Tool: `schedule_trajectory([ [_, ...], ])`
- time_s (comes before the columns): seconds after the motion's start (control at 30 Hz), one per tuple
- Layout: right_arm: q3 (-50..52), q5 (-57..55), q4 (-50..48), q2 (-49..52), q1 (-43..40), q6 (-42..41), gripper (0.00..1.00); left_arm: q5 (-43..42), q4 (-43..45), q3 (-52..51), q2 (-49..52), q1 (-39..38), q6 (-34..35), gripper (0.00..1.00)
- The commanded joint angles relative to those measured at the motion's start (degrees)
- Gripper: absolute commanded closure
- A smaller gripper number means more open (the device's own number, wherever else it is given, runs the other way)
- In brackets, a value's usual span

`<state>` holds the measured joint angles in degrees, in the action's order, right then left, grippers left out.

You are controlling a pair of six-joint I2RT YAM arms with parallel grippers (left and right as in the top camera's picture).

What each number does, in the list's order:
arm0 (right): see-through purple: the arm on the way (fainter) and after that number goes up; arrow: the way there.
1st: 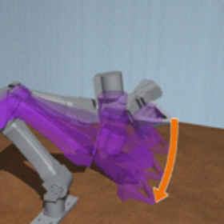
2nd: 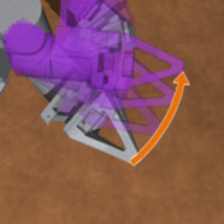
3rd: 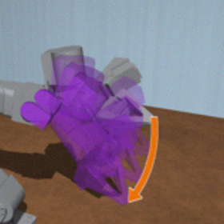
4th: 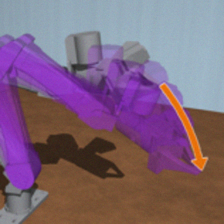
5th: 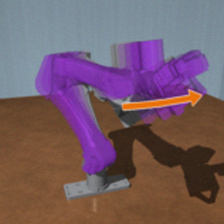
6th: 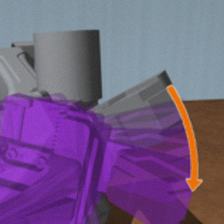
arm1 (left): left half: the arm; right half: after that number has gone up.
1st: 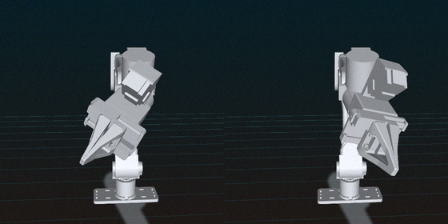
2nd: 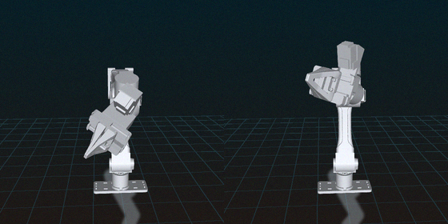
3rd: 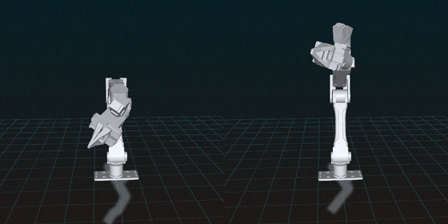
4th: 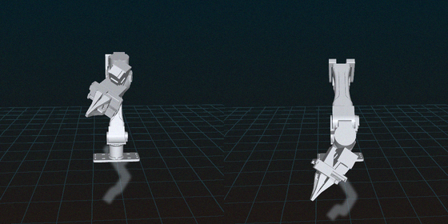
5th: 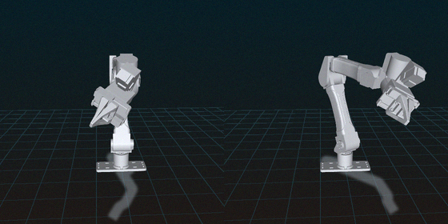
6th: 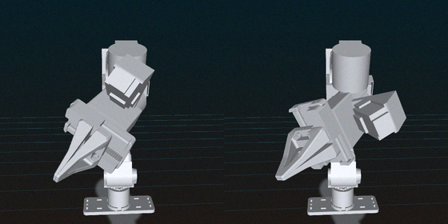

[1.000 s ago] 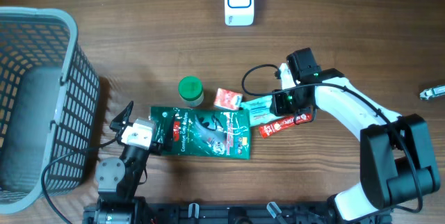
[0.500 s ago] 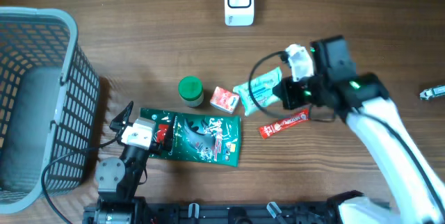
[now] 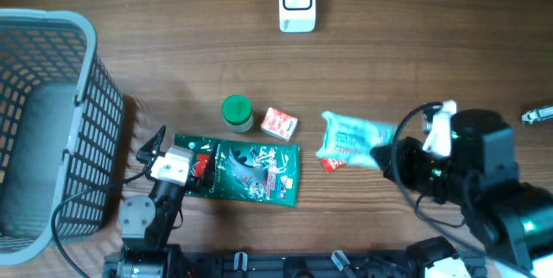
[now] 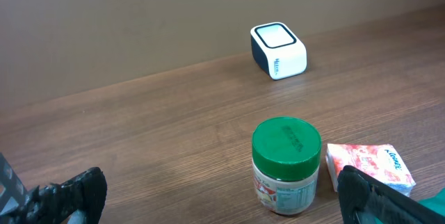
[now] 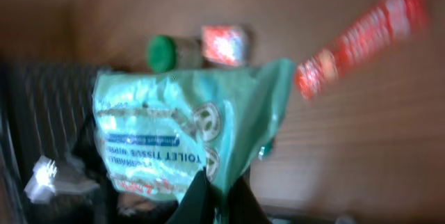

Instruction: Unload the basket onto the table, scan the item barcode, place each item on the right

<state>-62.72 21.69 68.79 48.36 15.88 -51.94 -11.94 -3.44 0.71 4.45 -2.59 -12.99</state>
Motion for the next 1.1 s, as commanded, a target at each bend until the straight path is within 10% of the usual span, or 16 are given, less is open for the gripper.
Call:
schedule_trajectory([
  [0.0,-0.7,13.35,10.25,3.45,0.17,-35.87,0.87,-0.9,-0.28,-0.13,-0.31,-0.31,0.35,0.0],
  [0.3,-0.7,33.9,7.06,18.53,0.17,-46.01,0.96,-0.9,-0.26,-0.13,-0.31,-0.31,0.35,0.0],
  [0.47,-0.7,21.2,-3.02,28.68,0.28,5.05,0.96,-0.9,-0.26,-0.13,-0.31,-0.31,0.35,0.0],
  [0.73,-0.7,-9.77,8.9,23.39,0.28,7.65,0.96,-0.9,-0.28,-0.13,-0.31,-0.31,0.35,0.0],
  [0.87,1.86,-10.49,8.37,17.2,0.39,14.34,0.32,-0.9,-0.28,-0.11,-0.31,-0.31,0.35,0.0],
  [1.07,17.79,-1.22,-2.34,16.9,0.39,14.36,0.24,-0.9,-0.28,-0.11,-0.31,-0.31,0.35,0.0],
])
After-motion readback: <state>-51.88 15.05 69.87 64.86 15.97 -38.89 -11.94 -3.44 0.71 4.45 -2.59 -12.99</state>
